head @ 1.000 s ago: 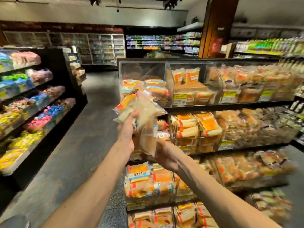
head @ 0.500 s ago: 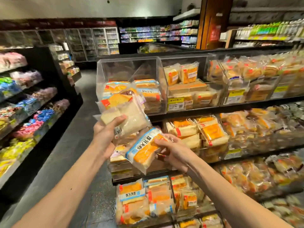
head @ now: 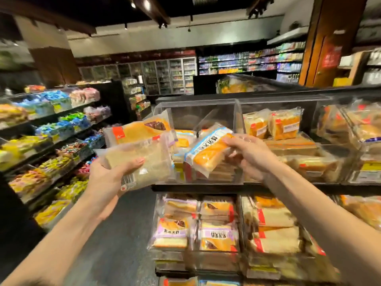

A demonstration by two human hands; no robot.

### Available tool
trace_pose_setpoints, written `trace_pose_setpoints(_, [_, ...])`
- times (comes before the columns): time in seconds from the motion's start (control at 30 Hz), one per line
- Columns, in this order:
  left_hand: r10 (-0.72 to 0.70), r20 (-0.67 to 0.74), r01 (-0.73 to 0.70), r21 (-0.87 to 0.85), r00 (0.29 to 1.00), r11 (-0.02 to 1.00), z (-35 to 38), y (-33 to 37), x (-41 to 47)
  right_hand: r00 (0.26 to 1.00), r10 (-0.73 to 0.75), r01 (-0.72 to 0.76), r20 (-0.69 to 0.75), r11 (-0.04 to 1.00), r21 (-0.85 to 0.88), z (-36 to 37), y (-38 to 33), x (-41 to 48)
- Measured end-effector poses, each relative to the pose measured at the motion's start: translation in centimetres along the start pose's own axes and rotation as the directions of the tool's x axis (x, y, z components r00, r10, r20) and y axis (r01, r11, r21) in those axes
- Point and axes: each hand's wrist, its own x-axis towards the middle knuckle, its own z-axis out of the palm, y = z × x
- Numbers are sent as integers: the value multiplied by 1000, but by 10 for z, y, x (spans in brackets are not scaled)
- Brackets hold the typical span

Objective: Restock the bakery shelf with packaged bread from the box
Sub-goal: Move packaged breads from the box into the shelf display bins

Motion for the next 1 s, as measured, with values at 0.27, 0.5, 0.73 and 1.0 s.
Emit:
trace_pose_setpoints(0.27, [36,41,-36,-5,998,999,-19,17,63,979,53,-68,-196,995,-67,70,1,114])
trace_pose_setpoints(0.5, [-2,156,8,-36,988,999,-35,14,125,950,168,-197,-264,976,-90,117,26,178])
trace_pose_setpoints(0.73, [-80,271,106,-86,959,991,-46,3,173,930,-271,-205,-247,176,-963,134,32,180])
trace_pose_setpoints(1.0, [-156,361,213,-124,920,969,-48,-11,201,929,-324,-192,-180,-6,-981,140,31,183])
